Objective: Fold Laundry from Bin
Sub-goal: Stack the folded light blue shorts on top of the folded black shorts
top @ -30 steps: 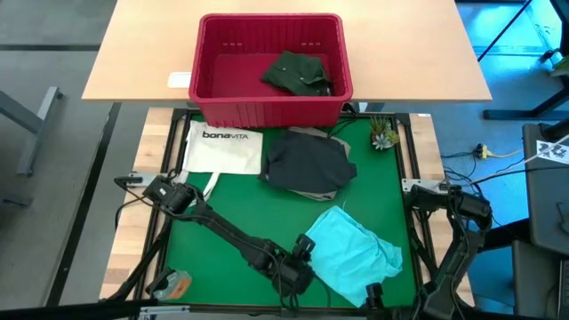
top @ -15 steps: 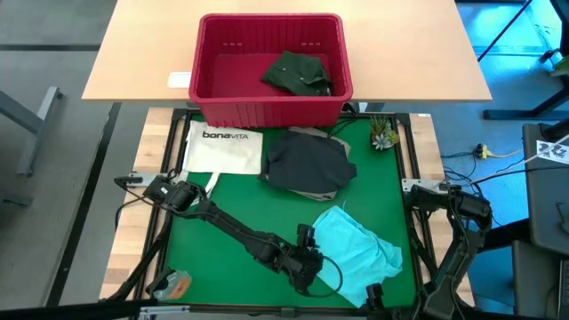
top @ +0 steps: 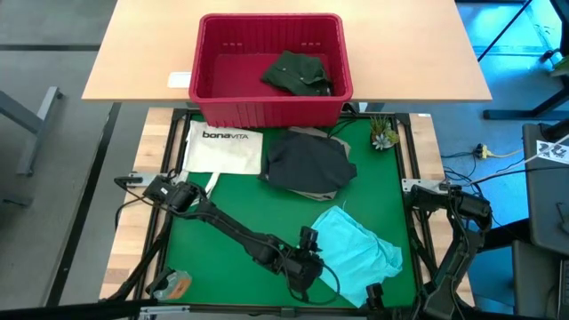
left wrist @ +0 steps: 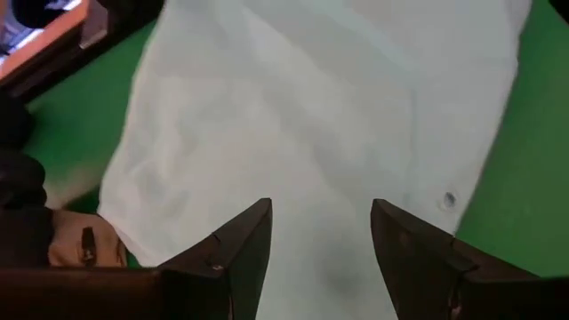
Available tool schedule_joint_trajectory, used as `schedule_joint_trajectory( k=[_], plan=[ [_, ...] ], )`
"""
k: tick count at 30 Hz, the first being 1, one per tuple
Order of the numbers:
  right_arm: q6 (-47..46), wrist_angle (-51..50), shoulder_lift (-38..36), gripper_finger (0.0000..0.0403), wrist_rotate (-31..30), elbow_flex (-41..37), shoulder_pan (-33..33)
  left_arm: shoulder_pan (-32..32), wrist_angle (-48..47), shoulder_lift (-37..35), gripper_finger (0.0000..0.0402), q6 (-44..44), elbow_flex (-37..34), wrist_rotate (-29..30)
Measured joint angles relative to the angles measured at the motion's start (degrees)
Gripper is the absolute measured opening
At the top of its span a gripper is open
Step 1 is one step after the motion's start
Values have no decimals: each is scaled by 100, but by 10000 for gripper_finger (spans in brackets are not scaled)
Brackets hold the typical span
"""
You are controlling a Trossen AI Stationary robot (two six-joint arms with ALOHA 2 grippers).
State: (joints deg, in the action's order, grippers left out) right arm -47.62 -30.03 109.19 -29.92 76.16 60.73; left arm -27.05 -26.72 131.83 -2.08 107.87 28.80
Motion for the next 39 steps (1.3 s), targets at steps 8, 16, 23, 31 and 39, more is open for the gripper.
schedule_joint_trajectory(
  k=[8, 16, 23, 31, 39],
  plan=[
    [-7, -1, 1, 248, 106, 0, 0, 81, 170, 0, 191, 489, 0, -34],
    [-4, -1, 2, 248, 75, 0, 0, 160, 200, 0, 241, 795, 0, -465],
    [-2, -5, 2, 248, -381, 0, 0, 1, -150, -2, 254, 403, 0, -1479],
    [12, -3, 416, 248, -736, 2, 0, -233, -736, 36, 253, -164, 0, -681],
    [178, -24, 530, 248, -799, 2, 0, -207, -714, 370, 253, -757, -4, -195]
  ],
)
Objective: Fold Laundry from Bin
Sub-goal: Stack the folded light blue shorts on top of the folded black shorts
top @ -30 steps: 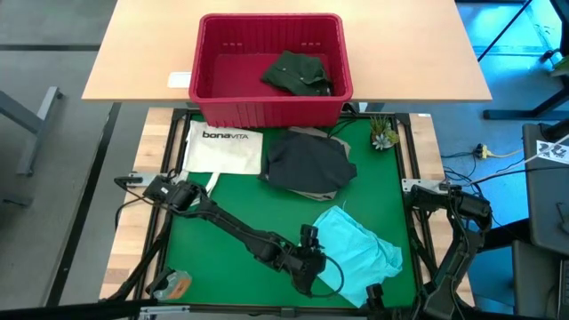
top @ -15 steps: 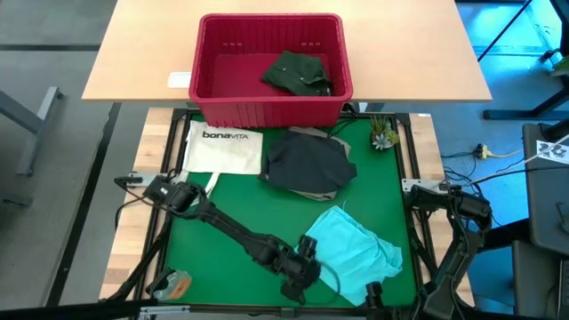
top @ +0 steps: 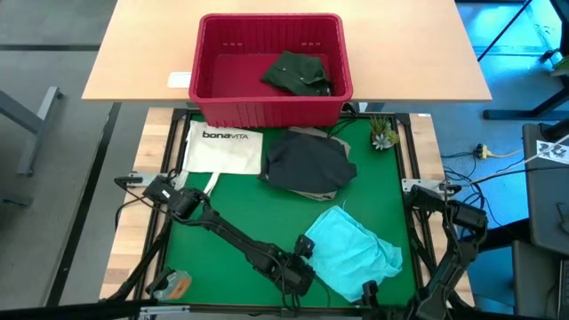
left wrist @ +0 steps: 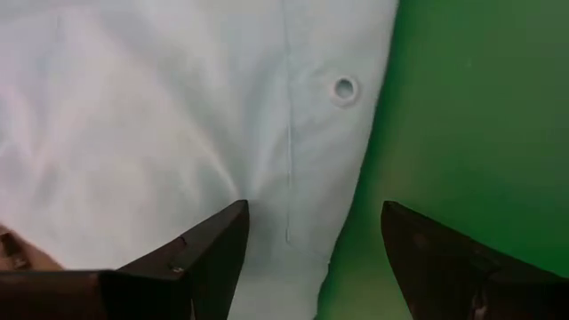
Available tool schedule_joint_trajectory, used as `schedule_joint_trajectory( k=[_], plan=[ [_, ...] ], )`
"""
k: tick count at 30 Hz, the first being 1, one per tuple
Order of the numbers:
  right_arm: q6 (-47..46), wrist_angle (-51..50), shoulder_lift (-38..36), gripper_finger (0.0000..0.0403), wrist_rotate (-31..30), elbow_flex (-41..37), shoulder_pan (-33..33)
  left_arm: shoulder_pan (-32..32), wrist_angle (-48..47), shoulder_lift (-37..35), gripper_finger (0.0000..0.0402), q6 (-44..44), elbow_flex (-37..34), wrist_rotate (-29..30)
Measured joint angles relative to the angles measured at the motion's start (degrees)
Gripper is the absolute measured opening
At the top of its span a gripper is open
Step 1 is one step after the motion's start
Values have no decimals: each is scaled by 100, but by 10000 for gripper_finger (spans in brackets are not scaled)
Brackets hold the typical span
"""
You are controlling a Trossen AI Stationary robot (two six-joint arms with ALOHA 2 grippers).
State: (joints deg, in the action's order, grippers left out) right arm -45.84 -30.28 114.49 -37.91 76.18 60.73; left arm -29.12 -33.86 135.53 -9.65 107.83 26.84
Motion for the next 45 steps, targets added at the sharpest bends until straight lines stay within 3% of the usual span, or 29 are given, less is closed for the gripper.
schedule_joint_trajectory(
  k=[9, 23, 33, 45],
  plan=[
    [129, -583, 285, 248, 64, -4, 0, 87, 11, 8, 253, -5, 0, 45],
    [-310, -1072, 377, 248, 569, 30, -180, 404, 6, 34, 251, -16, 0, -794],
    [-487, -1225, 370, 248, 811, 158, -306, 465, 2, 50, 210, -295, 0, -809],
    [-788, -2895, 388, 248, 743, 798, -310, 463, -1, 50, 197, -291, 0, -801]
  ],
)
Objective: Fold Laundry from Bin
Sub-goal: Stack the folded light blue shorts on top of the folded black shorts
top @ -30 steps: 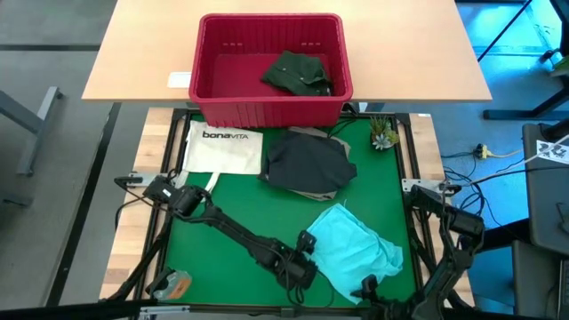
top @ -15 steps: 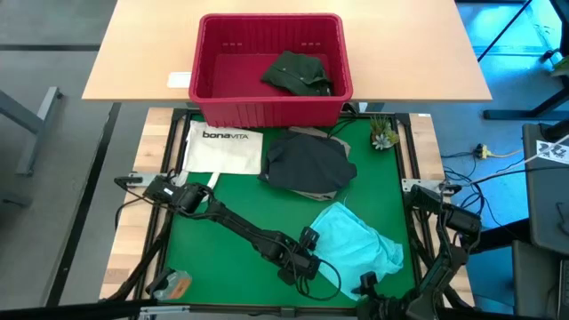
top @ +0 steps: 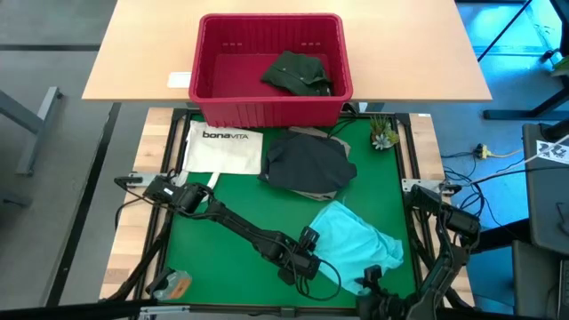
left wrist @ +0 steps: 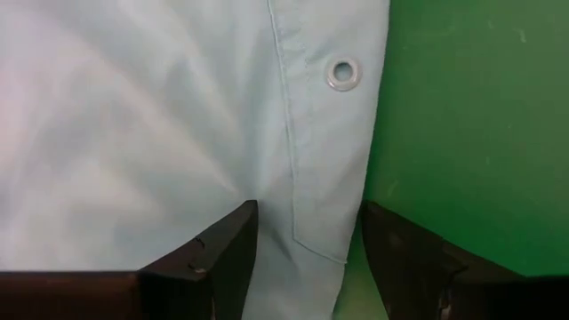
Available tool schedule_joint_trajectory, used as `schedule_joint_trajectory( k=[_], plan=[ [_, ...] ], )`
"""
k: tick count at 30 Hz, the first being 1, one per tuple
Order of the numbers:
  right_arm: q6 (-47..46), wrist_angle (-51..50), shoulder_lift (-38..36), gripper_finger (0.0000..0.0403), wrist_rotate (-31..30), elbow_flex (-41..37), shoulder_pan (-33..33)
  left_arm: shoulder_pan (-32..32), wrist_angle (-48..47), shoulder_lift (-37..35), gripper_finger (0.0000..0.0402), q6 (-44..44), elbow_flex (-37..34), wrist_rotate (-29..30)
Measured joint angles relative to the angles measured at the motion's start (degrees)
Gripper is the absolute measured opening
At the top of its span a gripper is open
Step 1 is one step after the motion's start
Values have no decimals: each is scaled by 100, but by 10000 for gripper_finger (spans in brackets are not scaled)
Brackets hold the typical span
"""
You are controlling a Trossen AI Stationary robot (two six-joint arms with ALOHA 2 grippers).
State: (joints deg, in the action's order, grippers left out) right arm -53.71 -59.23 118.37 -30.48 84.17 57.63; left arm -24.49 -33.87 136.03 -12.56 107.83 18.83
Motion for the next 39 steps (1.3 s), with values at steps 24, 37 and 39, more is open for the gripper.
schedule_joint_trajectory(
  k=[24, 37, 39],
  plan=[
    [-2, 368, -2, 63, 515, -250, 4, 7, 5, 0, 145, 0, 0, 174],
    [-152, 351, -57, 8, 418, -229, 7, -78, -88, -125, 12, 181, 0, 286],
    [-151, 204, -57, 9, 324, -99, 7, -103, -272, -299, 9, 245, 0, 276]
  ],
)
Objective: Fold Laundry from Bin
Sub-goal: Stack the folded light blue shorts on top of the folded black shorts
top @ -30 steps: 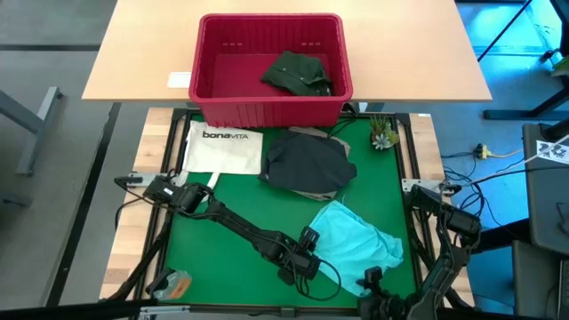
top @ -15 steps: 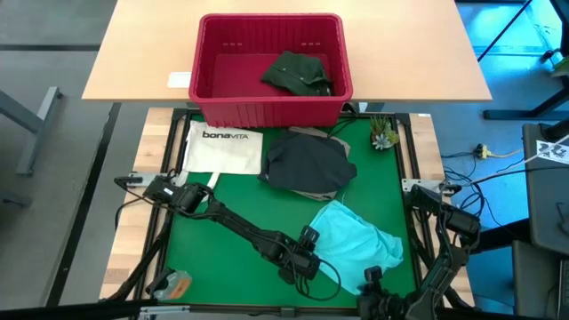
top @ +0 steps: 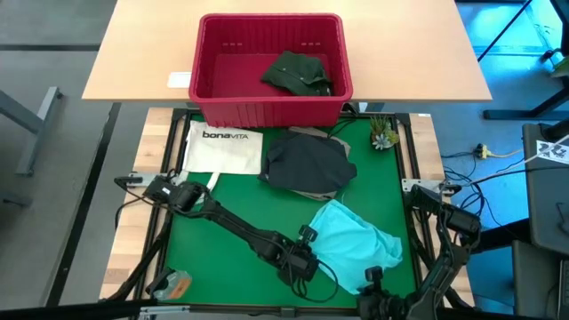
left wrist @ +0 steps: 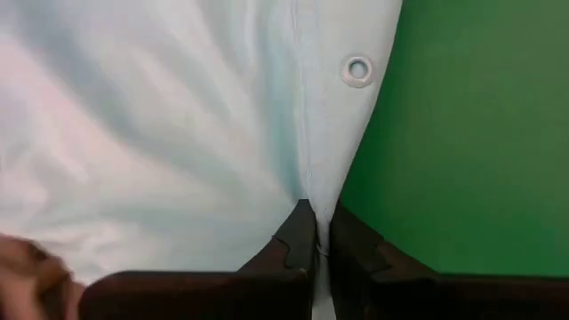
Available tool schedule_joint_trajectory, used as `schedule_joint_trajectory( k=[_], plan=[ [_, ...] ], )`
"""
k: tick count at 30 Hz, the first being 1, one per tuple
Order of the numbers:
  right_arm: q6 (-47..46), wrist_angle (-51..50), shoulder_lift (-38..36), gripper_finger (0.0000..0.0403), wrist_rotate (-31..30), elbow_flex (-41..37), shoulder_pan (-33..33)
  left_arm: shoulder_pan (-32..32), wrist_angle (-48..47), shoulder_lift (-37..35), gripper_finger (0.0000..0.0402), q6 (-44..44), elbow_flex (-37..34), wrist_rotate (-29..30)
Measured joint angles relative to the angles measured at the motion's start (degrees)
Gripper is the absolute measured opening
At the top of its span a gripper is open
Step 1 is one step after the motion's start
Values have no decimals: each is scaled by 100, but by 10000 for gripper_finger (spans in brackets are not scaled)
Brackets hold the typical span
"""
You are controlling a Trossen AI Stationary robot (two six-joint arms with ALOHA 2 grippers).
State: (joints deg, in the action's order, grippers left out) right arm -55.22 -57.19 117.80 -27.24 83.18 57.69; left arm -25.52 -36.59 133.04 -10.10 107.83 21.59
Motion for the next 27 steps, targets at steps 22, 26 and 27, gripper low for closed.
schedule_joint_trajectory(
  k=[22, 26, 27],
  plan=[
    [518, -3277, -144, 2, -2146, 2503, -524, 26, -1423, -2036, 5, 1179, 5, -417],
    [659, -3282, -469, 2, -2398, 2504, -717, 35, -1848, -2242, 7, 1442, 7, -333],
    [734, -3288, -553, 2, -2438, 2504, -765, 35, -1970, -2282, 7, 1458, 7, -318]
  ],
)
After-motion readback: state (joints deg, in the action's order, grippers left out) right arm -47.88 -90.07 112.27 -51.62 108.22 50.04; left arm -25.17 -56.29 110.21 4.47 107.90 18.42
